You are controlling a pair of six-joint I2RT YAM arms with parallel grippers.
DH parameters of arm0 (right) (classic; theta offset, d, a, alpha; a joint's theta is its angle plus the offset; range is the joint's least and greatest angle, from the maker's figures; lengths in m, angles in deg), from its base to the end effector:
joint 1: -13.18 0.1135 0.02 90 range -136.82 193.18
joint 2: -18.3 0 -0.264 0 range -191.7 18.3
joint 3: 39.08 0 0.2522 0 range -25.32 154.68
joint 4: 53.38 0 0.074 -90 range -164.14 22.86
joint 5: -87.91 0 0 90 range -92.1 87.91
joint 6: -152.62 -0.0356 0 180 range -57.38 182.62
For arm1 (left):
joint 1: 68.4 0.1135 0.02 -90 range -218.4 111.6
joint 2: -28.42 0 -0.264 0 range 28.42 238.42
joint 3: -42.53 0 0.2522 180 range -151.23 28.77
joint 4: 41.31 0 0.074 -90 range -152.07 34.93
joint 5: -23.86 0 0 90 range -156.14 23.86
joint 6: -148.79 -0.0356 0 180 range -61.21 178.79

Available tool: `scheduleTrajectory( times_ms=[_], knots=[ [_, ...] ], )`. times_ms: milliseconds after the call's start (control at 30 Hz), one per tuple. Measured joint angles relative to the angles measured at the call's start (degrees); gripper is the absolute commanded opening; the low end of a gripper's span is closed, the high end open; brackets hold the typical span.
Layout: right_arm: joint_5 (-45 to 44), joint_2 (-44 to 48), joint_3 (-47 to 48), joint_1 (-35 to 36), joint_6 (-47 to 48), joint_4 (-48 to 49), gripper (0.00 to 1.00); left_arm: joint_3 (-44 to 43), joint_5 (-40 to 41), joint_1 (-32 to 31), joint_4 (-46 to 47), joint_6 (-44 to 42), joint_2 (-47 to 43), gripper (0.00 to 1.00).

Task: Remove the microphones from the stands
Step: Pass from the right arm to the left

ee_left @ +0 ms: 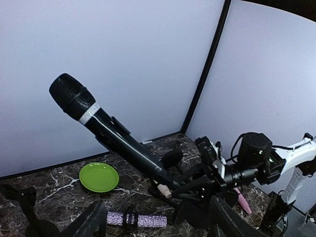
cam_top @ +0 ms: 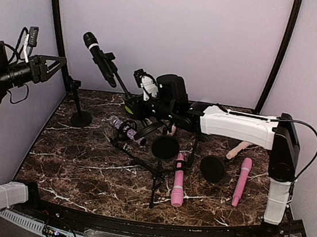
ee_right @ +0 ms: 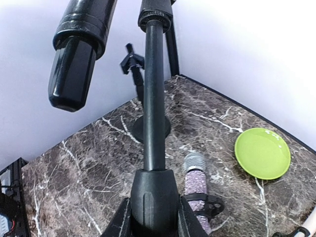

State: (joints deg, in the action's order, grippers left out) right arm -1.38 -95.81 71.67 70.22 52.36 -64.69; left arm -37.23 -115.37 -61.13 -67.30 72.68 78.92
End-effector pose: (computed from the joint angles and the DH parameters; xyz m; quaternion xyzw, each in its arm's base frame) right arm 0.2638 0.4077 0.3119 -0.3177 0.7250 0.3427 0.5059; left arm 0.1712 -0.0053 0.4460 0.1830 0.6692 -0.3237 0.6433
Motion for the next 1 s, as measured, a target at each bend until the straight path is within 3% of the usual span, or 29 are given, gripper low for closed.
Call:
scheduleTrajectory(
  times_ms=[300,467,667,900,967,1000],
  knots=[
    [3.48,8.33,-14.51,-5.25,-6.58,9.9,0.0,9.49,2.16,-20.76,5.9,-1.49,3.34,0.69],
    [8.61,14.47,-22.03,-5.25,-9.64,20.74,0.0,14.38,4.66,-27.58,13.4,0.22,8.11,0.68],
    [14.43,17.25,-25.35,-5.25,-13.38,35.32,0.0,16.7,7.93,-37.0,25.29,3.78,12.85,0.69],
    [18.93,17.25,-26.12,-5.22,-17.03,44.11,0.0,16.87,10.1,-46.53,38.18,7.08,19.28,0.7],
    [19.71,17.25,-26.38,-5.22,-17.75,45.57,0.0,16.85,10.75,-47.89,40.26,7.52,21.07,0.65],
    [20.11,17.25,-26.6,-5.2,-18.01,46.18,0.0,16.76,11.13,-48.39,41.03,7.74,21.97,0.58]
  ],
)
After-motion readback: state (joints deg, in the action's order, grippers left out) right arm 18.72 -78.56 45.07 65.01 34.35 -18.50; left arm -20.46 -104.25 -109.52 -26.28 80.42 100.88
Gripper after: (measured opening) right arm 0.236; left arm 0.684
